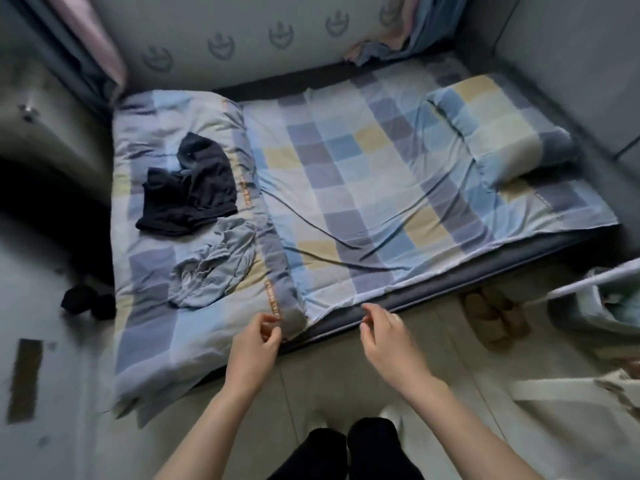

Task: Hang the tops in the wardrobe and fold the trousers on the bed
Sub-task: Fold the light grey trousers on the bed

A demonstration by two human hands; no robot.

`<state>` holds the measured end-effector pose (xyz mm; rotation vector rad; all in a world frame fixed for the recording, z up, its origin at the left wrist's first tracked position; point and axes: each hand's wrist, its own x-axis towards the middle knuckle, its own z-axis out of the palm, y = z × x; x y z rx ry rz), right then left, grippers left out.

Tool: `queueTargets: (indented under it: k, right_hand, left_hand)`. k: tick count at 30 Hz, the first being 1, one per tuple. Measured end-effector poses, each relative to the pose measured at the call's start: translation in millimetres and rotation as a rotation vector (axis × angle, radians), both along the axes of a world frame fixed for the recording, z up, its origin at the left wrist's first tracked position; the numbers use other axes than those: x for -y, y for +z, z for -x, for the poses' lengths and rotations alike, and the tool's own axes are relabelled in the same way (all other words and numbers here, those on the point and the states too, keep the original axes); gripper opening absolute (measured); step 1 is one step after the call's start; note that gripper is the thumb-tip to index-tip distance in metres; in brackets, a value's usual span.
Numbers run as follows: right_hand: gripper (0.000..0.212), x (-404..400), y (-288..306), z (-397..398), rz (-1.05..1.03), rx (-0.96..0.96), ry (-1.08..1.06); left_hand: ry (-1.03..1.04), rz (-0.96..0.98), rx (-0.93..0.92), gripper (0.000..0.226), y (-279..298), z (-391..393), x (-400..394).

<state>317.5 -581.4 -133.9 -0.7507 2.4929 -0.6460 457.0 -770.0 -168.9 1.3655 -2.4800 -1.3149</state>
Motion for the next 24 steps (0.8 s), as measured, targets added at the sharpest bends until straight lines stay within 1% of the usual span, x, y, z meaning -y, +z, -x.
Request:
queueTargets:
  k: [4, 11, 14, 17, 19, 22, 24]
  right_hand:
    - [0.037, 71, -11, 21, -0.010, 0.041, 0.161]
    - [0.037, 196, -47, 85, -0.078, 0.147, 0.395]
    - [0.031, 251, -72, 106, -0.117, 0.165, 0.470]
    - [0.028, 306, -106, 118, -0.163, 0.174, 0.552]
    - [0.024, 331, -120, 123, -0.174, 0.167, 0.585]
    - [0.018, 379, -162, 119, -0.210, 0.169, 0.650]
    - [0.019, 408, -190, 116, -0.225, 0.154, 0.678]
  left_hand:
    - [0.115, -0.035, 0.089, 0.008, -23, -4, 55]
    - [0.282, -0.125, 0.327, 0.010, -73, 3, 137]
    - [0.350, -0.174, 0.413, 0.008, -100, 3, 168]
    - [0.386, -0.201, 0.464, 0.009, -133, 3, 201]
    - [0.391, -0.200, 0.480, 0.010, -144, 3, 218]
    - [0.399, -0.212, 0.511, 0.012, -181, -3, 253]
    - [0.393, -0.215, 0.532, 0.014, -206, -6, 278]
